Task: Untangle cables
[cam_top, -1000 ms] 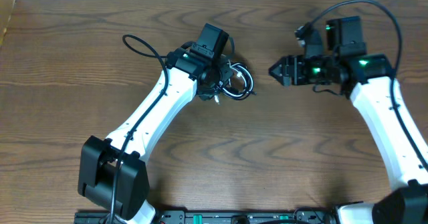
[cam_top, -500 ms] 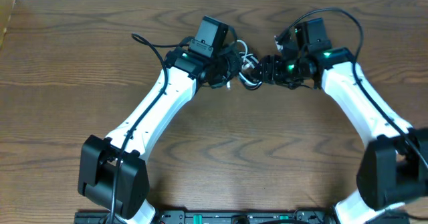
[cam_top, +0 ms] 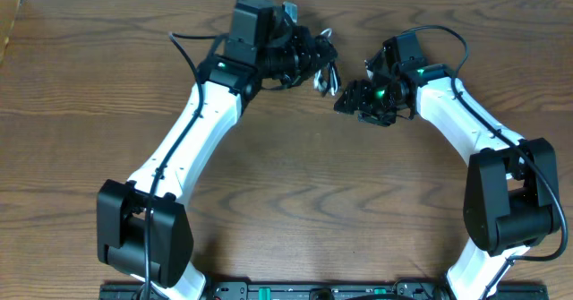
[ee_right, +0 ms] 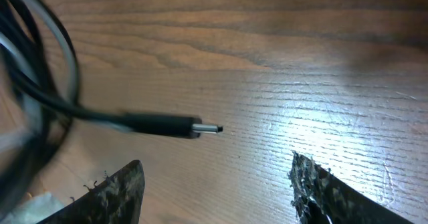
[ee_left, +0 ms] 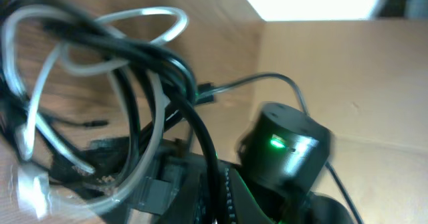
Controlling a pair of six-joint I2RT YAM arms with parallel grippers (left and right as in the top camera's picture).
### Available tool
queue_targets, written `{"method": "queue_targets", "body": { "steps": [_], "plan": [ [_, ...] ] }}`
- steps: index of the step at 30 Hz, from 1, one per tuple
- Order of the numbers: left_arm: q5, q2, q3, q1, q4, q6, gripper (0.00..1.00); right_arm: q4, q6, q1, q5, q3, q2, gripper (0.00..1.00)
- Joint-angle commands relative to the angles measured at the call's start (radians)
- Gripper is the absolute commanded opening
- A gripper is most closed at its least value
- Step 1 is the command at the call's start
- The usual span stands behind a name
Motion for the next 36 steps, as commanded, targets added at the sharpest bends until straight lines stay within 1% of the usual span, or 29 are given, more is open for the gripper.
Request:
{"method": "queue_targets", "body": {
  "steps": [1,4,6,9,12,16,19,23,26,27,31,36],
  "plan": [
    [0.180,-0.001,0.014,0.029,0.034,-0.002,0.07,0.001,0.006,0.007,0.024,-0.006,0.002,0.67],
    [0.224,-0.001,0.014,0.049,0.040,-0.011,0.07,-0.016,-0.027,0.007,0.058,-0.006,0.002,0.67],
    [0.249,-0.001,0.014,0.055,0.035,0.016,0.07,-0.028,-0.055,0.006,0.069,-0.006,0.002,0.66],
    [0.256,-0.001,0.014,0.054,-0.021,0.115,0.07,-0.043,-0.156,-0.003,0.043,-0.006,-0.008,0.63],
    [0.255,0.001,0.013,0.054,-0.122,0.231,0.07,-0.074,-0.289,-0.021,-0.027,-0.006,-0.056,0.63],
    [0.235,0.001,0.013,0.054,-0.240,0.386,0.07,-0.119,-0.464,-0.050,-0.117,-0.006,-0.181,0.65],
    [0.236,0.002,0.013,0.054,-0.284,0.432,0.07,-0.133,-0.537,-0.066,-0.136,-0.006,-0.289,0.66],
    [0.237,0.002,0.013,0.054,-0.291,0.420,0.07,-0.133,-0.597,-0.068,-0.154,-0.006,-0.397,0.62],
    [0.237,0.002,0.013,0.054,-0.290,0.363,0.08,-0.134,-0.648,-0.063,-0.233,-0.006,-0.422,0.57],
    [0.237,0.002,0.013,0.054,-0.290,0.337,0.07,-0.135,-0.670,-0.060,-0.282,-0.006,-0.418,0.54],
    [0.241,0.002,0.013,0.054,-0.290,0.274,0.08,-0.123,-0.683,-0.050,-0.313,-0.006,-0.375,0.52],
    [0.288,0.002,0.013,0.054,-0.290,0.257,0.07,-0.063,-0.699,-0.050,-0.370,-0.006,-0.293,0.48]
  ]
}}
